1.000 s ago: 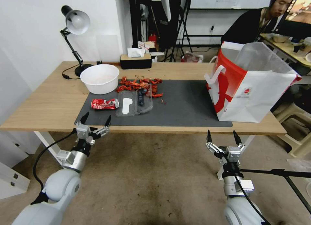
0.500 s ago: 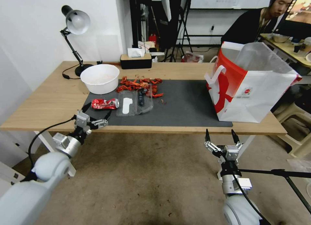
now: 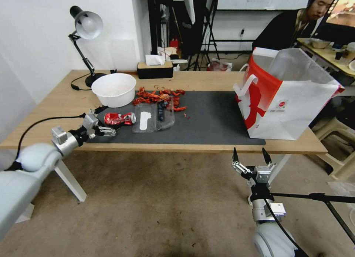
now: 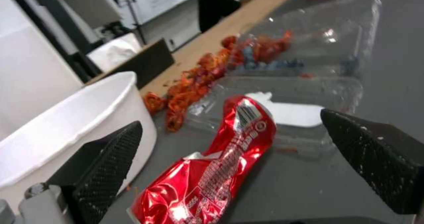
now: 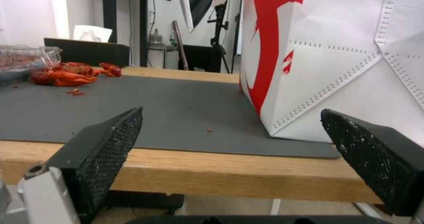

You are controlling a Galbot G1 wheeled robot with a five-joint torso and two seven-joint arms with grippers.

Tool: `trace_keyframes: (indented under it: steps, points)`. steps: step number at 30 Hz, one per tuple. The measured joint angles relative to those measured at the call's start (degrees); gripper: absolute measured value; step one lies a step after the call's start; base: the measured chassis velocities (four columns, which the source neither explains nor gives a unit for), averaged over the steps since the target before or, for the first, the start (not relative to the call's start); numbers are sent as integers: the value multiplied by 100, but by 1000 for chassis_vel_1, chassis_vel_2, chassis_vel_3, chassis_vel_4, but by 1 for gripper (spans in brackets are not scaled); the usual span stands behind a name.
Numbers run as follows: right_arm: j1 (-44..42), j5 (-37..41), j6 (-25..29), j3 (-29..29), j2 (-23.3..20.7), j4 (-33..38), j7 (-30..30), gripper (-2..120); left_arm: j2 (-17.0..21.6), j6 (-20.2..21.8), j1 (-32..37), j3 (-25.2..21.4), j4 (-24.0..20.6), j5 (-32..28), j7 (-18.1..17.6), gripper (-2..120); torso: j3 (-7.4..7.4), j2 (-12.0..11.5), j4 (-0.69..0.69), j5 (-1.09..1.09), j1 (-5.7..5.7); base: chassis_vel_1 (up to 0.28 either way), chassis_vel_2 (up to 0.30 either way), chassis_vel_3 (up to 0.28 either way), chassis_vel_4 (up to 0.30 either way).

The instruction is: Pick up the trash from the table and place it into the takeout bag.

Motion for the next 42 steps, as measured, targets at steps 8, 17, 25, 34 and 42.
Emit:
trace_keyframes:
  steps: [8, 17, 25, 34, 42]
  points:
    - [26, -36, -12, -29, 20, -22, -4, 100, -144, 131, -1057, 762, 644, 424, 579, 100, 0, 0, -3, 0, 0, 0, 0, 0, 0]
    - [-14, -50, -4, 6, 48, -16, 0, 100, -213, 177, -1907, 1498, 1302, 677, 1092, 99, -1, 0, -2, 2, 0, 0, 0, 0, 0]
    - [-6, -63, 4, 6, 65, -29, 2, 100, -184, 186, -2158, 1643, 1545, 790, 1341, 96, -1, 0, -2, 1, 0, 0, 0, 0, 0]
    - [-13, -72, 13, -4, 66, -29, 2, 100, -178, 180, -2618, 1867, 1914, 893, 1628, 67, 0, 0, -2, 1, -1, 0, 0, 0, 0]
    - [-24, -75, 34, 2, 65, -29, 2, 100, -159, 173, -2943, 2088, 2138, 973, 1937, 38, 0, 1, -2, 1, -1, 0, 0, 0, 0]
